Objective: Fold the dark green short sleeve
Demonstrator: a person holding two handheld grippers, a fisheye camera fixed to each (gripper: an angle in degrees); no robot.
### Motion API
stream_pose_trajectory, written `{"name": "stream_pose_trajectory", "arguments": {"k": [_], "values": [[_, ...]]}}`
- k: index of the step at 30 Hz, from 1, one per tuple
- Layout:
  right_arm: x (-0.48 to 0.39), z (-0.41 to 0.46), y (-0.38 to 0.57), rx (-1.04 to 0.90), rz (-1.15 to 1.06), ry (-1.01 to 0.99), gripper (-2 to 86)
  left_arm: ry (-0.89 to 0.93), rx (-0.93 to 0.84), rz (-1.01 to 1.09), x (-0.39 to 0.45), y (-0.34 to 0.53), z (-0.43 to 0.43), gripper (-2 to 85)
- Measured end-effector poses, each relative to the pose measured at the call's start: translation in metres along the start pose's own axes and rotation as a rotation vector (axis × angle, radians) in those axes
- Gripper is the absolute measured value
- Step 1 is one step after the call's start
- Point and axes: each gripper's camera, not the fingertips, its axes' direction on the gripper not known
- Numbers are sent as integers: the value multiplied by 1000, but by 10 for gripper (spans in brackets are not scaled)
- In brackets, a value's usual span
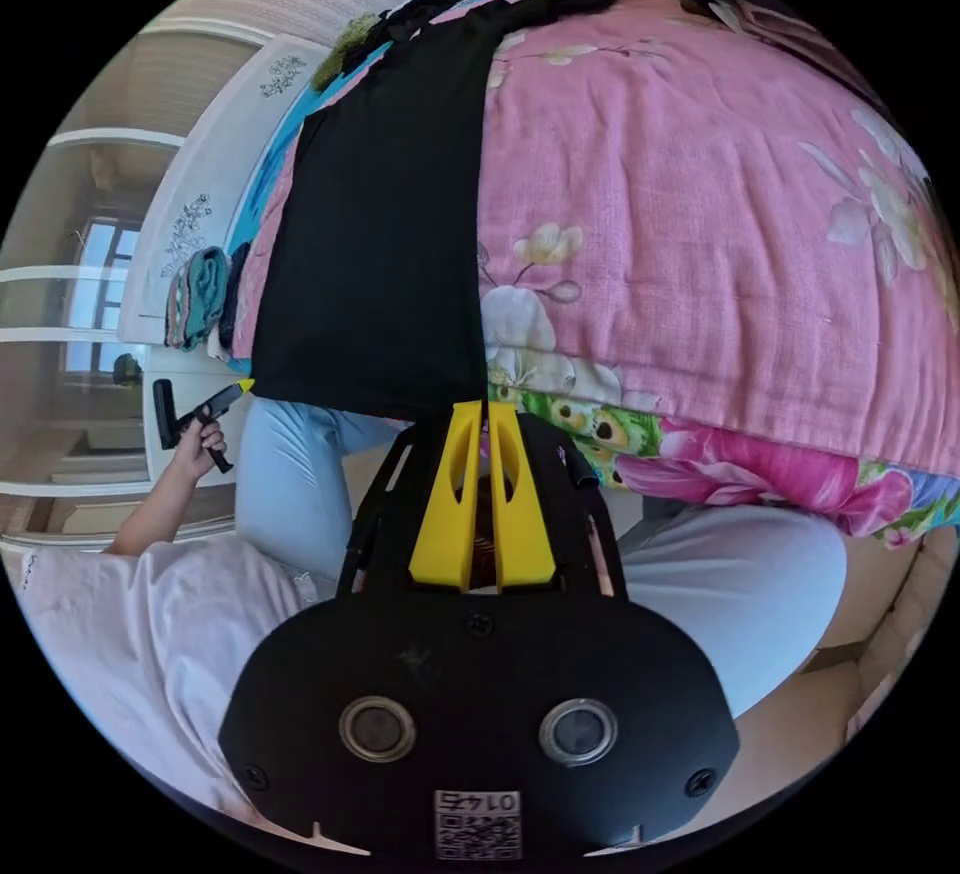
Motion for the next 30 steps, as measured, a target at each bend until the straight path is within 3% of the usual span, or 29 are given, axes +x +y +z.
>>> {"name": "stream_pose_trajectory", "arguments": {"k": [3,10,14,24,30], "values": [[-10,14,3,-54,-51,190,2,35,-2,-39,-14,-2,-11,5],[-30,9,4,105,-82,85,45,-10,-42,-15,-26,-1,-24,53],[-38,16,-5,85,-77,0,77,-54,-19,28,-30,4,-34,55],[-56,51,-6,105,-98,210,65,-115,-28,-11,-57,7,-34,74],[-57,57,0,141,-36,215,56,-94,-97,-8,-56,-21,4,66]]}}
